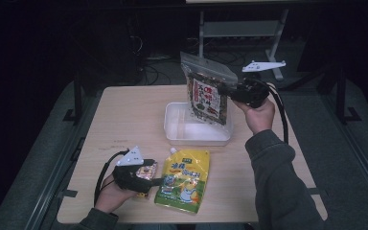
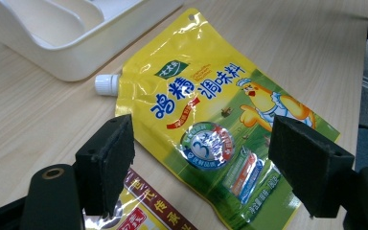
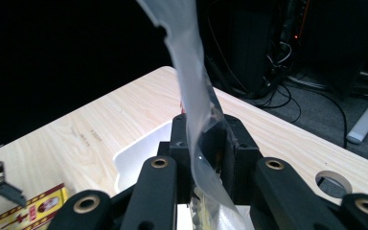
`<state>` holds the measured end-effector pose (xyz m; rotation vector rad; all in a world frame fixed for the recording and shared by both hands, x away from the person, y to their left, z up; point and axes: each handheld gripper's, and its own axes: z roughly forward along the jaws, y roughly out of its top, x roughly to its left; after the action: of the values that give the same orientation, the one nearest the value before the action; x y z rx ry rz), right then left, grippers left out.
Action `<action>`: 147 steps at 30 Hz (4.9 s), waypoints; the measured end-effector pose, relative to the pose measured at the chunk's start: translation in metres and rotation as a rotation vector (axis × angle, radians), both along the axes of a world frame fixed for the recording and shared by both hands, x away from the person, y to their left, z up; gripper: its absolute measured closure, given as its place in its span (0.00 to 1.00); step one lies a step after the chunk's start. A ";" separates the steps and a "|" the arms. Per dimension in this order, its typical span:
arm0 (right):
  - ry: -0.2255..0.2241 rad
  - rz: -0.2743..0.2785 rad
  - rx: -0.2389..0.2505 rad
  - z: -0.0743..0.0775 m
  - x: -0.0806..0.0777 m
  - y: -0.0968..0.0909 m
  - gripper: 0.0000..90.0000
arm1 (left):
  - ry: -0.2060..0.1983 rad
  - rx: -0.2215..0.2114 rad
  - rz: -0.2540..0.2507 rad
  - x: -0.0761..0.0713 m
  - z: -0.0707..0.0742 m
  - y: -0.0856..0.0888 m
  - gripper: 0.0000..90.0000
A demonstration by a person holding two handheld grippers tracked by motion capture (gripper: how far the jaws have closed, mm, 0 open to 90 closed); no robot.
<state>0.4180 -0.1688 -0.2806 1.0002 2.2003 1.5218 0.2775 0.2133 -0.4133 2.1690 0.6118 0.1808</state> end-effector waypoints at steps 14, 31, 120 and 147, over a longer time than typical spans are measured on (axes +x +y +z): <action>0.011 -0.034 0.021 -0.028 0.015 0.005 0.85 | 0.003 0.000 0.009 0.001 -0.001 0.003 0.26; 0.019 -0.029 0.071 -0.059 0.021 -0.003 0.85 | 0.005 0.006 0.022 0.004 -0.003 0.007 0.26; 0.221 0.101 -0.037 -0.094 -0.078 -0.014 0.37 | 0.000 0.068 0.101 0.006 -0.010 0.014 0.22; 0.302 0.186 -0.113 -0.114 -0.082 0.028 0.34 | -0.003 0.072 0.109 0.004 -0.012 0.010 0.21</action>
<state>0.3356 -0.1407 -0.3946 1.0749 2.6216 1.3744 0.2818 0.2233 -0.4251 2.2052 0.7322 0.2675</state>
